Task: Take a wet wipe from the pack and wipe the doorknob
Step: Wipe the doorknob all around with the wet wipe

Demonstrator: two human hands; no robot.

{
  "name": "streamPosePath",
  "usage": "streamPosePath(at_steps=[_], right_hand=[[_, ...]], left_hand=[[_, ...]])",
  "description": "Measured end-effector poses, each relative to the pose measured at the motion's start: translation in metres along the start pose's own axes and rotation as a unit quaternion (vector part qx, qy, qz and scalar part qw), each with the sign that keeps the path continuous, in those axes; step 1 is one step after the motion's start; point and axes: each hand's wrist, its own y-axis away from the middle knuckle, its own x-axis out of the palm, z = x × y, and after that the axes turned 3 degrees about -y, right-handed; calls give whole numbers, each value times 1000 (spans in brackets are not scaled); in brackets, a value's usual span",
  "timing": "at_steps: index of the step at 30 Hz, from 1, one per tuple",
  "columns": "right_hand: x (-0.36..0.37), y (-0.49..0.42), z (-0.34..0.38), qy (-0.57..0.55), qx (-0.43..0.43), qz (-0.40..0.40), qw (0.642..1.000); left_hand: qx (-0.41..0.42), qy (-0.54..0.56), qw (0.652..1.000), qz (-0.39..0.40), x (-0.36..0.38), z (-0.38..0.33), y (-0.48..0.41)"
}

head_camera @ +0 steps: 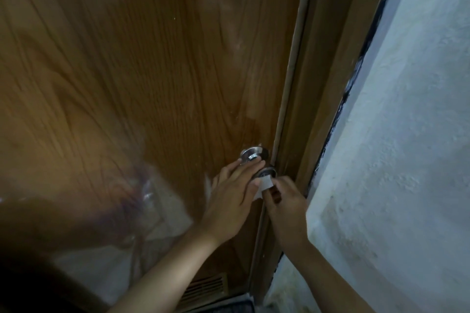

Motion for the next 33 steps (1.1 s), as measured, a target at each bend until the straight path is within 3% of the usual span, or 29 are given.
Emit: streamPosePath(at_steps=[6,12,17,21,25,28,31,33], right_hand=[[-7,-11,2,-38,27,-43,998],[-2,0,9,-38,7,7,999],[-13,-14,8,-45,58,-42,996],[-6,-9,18,-59,22,5,998],[-7,-4,2,-37,75,8,996],[-16,-12,2,-91,136,17,986],[-15,-15,21,-35,53,-18,998],[-8,-9,26,-29,10,39,999]], left_hand=[[0,1,1000,10,-3,2,-1],[-2,12,1000,8,-2,2,-1],[4,18,1000,17,-3,5,-3],[3,11,1000,17,0,5,-3],[1,8,1000,28,-3,5,-3],[-1,17,1000,26,-4,5,-2],[-12,62,998,17,0,7,1],[-20,96,995,-4,4,7,4]])
